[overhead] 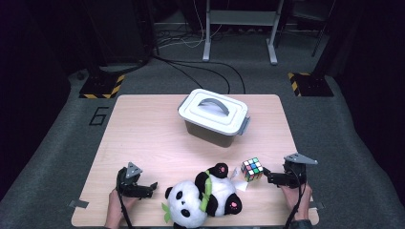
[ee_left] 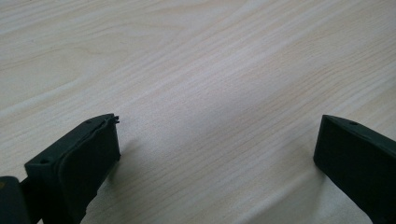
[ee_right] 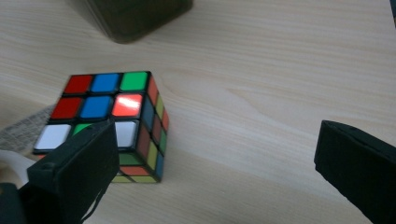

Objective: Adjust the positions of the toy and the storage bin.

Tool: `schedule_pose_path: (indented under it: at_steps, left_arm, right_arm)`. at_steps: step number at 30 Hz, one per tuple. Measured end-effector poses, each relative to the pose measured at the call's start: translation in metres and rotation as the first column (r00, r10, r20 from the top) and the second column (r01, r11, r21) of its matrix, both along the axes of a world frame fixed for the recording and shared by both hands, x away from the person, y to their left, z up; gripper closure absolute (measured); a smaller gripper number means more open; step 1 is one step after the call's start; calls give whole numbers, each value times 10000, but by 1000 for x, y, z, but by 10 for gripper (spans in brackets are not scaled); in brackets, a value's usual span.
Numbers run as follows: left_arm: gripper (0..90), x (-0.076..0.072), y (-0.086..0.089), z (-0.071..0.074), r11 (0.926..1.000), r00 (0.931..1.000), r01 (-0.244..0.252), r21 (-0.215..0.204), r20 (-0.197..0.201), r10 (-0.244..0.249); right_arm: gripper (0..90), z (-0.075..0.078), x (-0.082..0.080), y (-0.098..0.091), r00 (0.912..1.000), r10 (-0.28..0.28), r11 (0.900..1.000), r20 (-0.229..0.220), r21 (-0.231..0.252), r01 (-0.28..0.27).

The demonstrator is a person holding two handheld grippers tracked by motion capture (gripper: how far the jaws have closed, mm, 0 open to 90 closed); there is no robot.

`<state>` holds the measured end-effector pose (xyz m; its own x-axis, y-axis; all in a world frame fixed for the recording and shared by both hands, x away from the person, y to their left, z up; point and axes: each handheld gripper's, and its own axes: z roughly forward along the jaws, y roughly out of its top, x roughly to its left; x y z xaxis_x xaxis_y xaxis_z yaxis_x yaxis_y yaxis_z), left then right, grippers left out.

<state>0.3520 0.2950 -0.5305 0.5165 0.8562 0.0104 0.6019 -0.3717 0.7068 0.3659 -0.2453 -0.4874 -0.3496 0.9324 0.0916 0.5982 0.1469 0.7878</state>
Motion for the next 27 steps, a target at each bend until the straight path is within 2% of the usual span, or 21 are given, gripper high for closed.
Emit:
schedule_pose_path:
  at_steps: [4, 9, 17, 23, 27]
  left_arm:
    - [0, 0, 0, 0, 10000, 10000, 13, 2, -19, -13]
    - [0, 0, 0, 0, 10000, 10000, 23, 7, -32, -23]
    - [0, 0, 0, 0, 10000, 10000, 17, 6, -26, -17]
    - [0, 0, 0, 0, 10000, 10000, 25, 13, -31, -25]
    - [0, 0, 0, 0, 10000, 10000, -23, -15, 53, 23]
  right_arm:
    - [0, 11, -4, 8, 9995, 187, 9998, 241, -53, -185]
    - [0, 18, -8, 24, 9980, 555, 9983, 308, -165, -550]
    - [2, 11, -5, 48, 9948, 1016, 9935, -116, -500, -1021]
    - [132, 2, -2, 57, 9927, 1163, 9909, -305, -649, -1181]
    - [181, 0, 0, 60, 9916, 1206, 9893, -466, -772, -1240]
